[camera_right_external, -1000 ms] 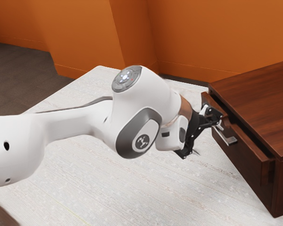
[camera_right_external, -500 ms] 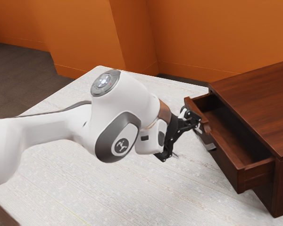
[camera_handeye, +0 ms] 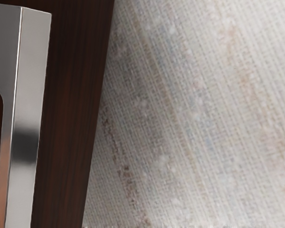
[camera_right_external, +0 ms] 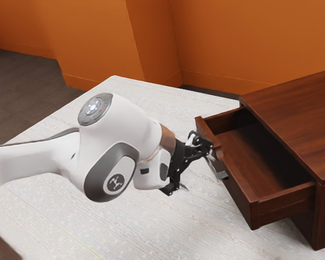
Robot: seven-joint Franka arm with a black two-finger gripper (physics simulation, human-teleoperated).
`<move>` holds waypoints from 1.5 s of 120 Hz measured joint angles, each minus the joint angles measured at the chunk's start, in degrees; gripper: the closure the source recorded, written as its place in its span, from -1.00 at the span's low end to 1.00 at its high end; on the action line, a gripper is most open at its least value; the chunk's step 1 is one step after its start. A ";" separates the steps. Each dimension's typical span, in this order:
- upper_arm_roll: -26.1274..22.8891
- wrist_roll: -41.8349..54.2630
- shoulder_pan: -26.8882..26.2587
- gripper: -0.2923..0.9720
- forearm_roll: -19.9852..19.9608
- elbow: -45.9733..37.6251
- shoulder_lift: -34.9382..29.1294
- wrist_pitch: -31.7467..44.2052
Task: Pull the drawer handle with one arm to open the drawer
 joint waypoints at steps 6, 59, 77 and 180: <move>0.31 0.07 -0.22 -0.49 -0.10 -1.10 -1.10 0.26; 1.80 0.45 -0.93 -0.49 0.07 -8.19 -8.14 1.00; 2.88 0.55 -1.14 -0.50 0.28 -9.96 -10.01 1.08; 6.59 -16.88 -6.44 -0.52 7.20 6.05 -17.69 -27.26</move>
